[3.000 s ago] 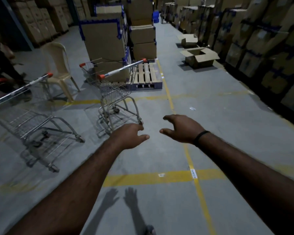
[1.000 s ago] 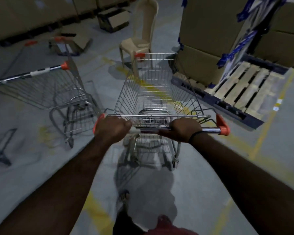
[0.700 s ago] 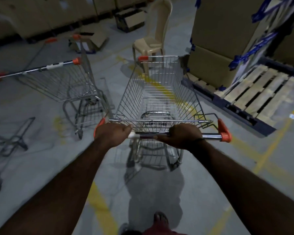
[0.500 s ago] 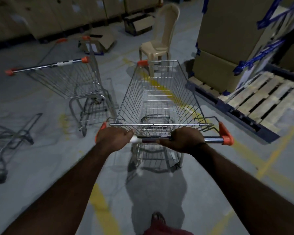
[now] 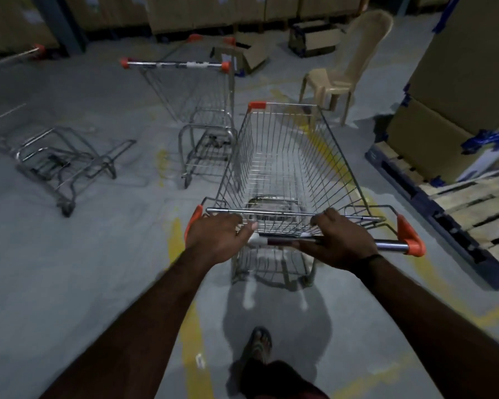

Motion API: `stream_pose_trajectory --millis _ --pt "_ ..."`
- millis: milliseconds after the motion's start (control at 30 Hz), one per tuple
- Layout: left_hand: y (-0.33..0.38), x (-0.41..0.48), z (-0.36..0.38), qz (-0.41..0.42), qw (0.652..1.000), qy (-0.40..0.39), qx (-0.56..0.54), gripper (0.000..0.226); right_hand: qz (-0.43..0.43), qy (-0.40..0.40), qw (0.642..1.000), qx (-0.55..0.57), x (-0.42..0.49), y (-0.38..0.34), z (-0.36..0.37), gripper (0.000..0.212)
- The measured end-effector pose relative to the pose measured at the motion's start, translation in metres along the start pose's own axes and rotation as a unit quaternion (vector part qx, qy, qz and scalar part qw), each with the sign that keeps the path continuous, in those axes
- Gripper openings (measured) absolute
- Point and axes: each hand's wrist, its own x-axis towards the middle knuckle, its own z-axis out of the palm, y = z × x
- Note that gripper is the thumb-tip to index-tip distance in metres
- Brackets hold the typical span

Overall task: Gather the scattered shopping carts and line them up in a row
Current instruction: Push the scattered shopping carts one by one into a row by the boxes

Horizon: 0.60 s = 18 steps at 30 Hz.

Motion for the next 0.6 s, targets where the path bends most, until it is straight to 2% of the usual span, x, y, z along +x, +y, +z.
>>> stream_pose_trajectory --millis 133,233,400,600 --pt "-0.001 -0.050 0.013 -0.044 0.999 0.019 -0.003 0.072 -0.014 -0.005 1.000 0.019 -0.019 -0.012 0.002 0.104" --pt "0.000 -0.081 0.014 -0.079 0.996 0.035 -0.010 0.075 -0.036 -0.052 0.998 0.026 -0.026 -0.023 -0.003 0.118" --pt "-0.006 -0.112 0.007 -0.141 0.988 -0.058 -0.041 0.085 -0.063 -0.159 0.985 0.004 -0.022 -0.043 -0.011 0.129" --pt "-0.017 -0.143 0.009 -0.222 0.970 -0.075 -0.065 0.090 -0.125 -0.232 0.965 -0.003 -0.012 -0.069 -0.016 0.128"
